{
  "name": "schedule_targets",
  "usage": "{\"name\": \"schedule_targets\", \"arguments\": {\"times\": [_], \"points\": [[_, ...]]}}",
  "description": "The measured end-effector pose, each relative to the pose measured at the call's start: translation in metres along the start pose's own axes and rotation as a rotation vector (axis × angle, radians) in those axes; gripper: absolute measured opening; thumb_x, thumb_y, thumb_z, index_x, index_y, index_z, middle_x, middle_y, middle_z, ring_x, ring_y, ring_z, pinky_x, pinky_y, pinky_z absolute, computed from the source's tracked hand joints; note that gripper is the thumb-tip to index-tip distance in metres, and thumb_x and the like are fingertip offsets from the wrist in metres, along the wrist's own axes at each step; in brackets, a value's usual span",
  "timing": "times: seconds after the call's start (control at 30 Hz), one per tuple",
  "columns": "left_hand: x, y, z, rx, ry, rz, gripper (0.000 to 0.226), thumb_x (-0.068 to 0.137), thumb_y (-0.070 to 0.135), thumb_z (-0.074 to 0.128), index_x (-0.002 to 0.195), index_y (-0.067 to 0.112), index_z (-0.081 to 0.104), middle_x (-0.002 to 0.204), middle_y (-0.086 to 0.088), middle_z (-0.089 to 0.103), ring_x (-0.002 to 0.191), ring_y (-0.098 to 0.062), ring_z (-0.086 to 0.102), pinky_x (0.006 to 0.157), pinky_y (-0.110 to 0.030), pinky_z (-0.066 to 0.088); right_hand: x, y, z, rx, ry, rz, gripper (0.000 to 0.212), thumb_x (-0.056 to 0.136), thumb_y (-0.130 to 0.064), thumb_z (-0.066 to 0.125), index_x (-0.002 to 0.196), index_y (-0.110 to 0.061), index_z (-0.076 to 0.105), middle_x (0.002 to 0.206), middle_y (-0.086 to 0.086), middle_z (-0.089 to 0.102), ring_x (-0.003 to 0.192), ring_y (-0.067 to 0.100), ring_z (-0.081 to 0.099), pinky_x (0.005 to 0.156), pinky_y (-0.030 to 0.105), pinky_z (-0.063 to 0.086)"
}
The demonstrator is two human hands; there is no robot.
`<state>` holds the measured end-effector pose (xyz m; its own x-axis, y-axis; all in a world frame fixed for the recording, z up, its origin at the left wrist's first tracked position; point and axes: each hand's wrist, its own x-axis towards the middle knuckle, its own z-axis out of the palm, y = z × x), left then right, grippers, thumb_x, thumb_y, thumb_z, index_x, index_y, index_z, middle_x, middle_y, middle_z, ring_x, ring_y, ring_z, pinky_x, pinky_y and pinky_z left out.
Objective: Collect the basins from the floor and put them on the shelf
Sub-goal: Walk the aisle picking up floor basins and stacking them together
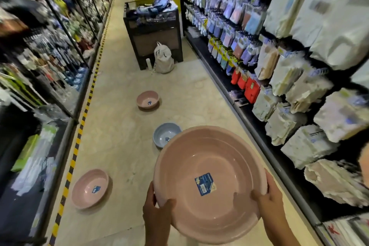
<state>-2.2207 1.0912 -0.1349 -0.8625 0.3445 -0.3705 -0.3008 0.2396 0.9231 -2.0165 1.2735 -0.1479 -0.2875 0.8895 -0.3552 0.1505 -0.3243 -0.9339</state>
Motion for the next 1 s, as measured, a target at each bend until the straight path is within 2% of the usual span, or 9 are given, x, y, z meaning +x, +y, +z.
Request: {"name": "schedule_targets", "arguments": {"times": [0.1,0.2,0.27,0.33,0.5,0.67,0.77,0.9,1.0], "points": [[-0.005,0.018,0.028,-0.018,-0.014,0.061,0.076,0.067,0.002,0.078,0.139,0.025,0.065,0.125,-0.005,0.075,0.116,-0.033,0.066,0.083,-0.037,0.054,0.014,-0.023,-0.012,0.016,0.022,-0.04,0.078,0.092,0.016,0.056,0.136,-0.049,0.061,0.13,0.003,0.07,0.116,0.033,0.068,0.093,0.061,0.062],[-0.009,0.038,0.055,-0.066,-0.039,0.065,0.08,0.059,0.013,0.072,0.137,0.03,0.068,0.121,0.0,0.077,0.115,-0.029,0.068,0.088,-0.046,0.06,0.03,-0.038,-0.031,0.047,0.056,-0.066,0.083,0.094,0.015,0.055,0.155,-0.042,0.05,0.142,0.005,0.064,0.119,0.03,0.066,0.094,0.059,0.061],[-0.008,0.045,0.073,-0.083,-0.064,0.091,0.079,0.062,0.013,0.073,0.139,0.03,0.067,0.122,-0.002,0.076,0.115,-0.029,0.068,0.095,-0.053,0.06,0.041,-0.047,-0.044,0.042,0.08,-0.08,0.088,0.093,0.014,0.057,0.163,-0.037,0.042,0.146,0.006,0.061,0.122,0.031,0.065,0.092,0.058,0.062],[-0.007,0.051,0.089,-0.07,-0.095,0.116,0.077,0.066,0.013,0.076,0.139,0.035,0.067,0.118,0.003,0.076,0.113,-0.022,0.069,0.094,-0.048,0.061,0.052,-0.054,-0.056,0.052,0.103,-0.102,0.09,0.091,0.013,0.058,0.163,-0.039,0.042,0.147,0.004,0.06,0.125,0.033,0.064,0.092,0.058,0.062],[0.015,0.057,0.125,-0.039,-0.157,0.115,0.073,0.084,-0.007,0.076,0.146,0.031,0.063,0.121,0.003,0.075,0.115,-0.021,0.068,0.095,-0.048,0.062,0.078,-0.065,-0.076,0.077,0.144,-0.122,0.089,0.086,0.014,0.059,0.15,-0.049,0.054,0.133,-0.006,0.066,0.122,0.032,0.066,0.091,0.063,0.062],[0.048,0.061,0.158,0.018,-0.211,0.105,0.078,0.085,-0.006,0.076,0.151,0.032,0.058,0.125,0.003,0.073,0.114,-0.015,0.068,0.095,-0.048,0.063,0.116,-0.066,-0.078,0.078,0.164,-0.115,0.088,0.087,0.013,0.059,0.143,-0.055,0.057,0.135,0.0,0.067,0.125,0.038,0.065,0.092,0.07,0.06],[0.084,0.06,0.18,0.016,-0.234,0.075,0.079,0.085,-0.007,0.075,0.152,0.032,0.056,0.127,0.003,0.072,0.115,-0.016,0.068,0.095,-0.047,0.062,0.146,-0.069,-0.072,0.074,0.173,-0.102,0.088,0.088,0.014,0.059,0.148,-0.051,0.055,0.139,0.003,0.066,0.127,0.038,0.064,0.094,0.07,0.059],[0.136,0.06,0.216,0.016,-0.265,0.014,0.077,0.085,-0.007,0.074,0.141,0.043,0.06,0.12,0.011,0.073,0.106,-0.005,0.07,0.079,-0.03,0.061,0.196,-0.075,-0.061,0.014,0.182,-0.076,0.089,0.089,0.015,0.06,0.156,-0.042,0.049,0.145,0.005,0.063,0.13,0.038,0.062,0.097,0.068,0.059],[0.177,0.064,0.24,0.018,-0.281,-0.038,0.082,0.085,-0.007,0.072,0.148,0.042,0.055,0.127,0.009,0.07,0.105,-0.005,0.07,0.08,-0.034,0.064,0.237,-0.081,-0.052,-0.028,0.188,-0.038,0.089,0.088,0.016,0.061,0.159,-0.036,0.045,0.146,0.008,0.061,0.132,0.04,0.06,0.1,0.068,0.057]]}}
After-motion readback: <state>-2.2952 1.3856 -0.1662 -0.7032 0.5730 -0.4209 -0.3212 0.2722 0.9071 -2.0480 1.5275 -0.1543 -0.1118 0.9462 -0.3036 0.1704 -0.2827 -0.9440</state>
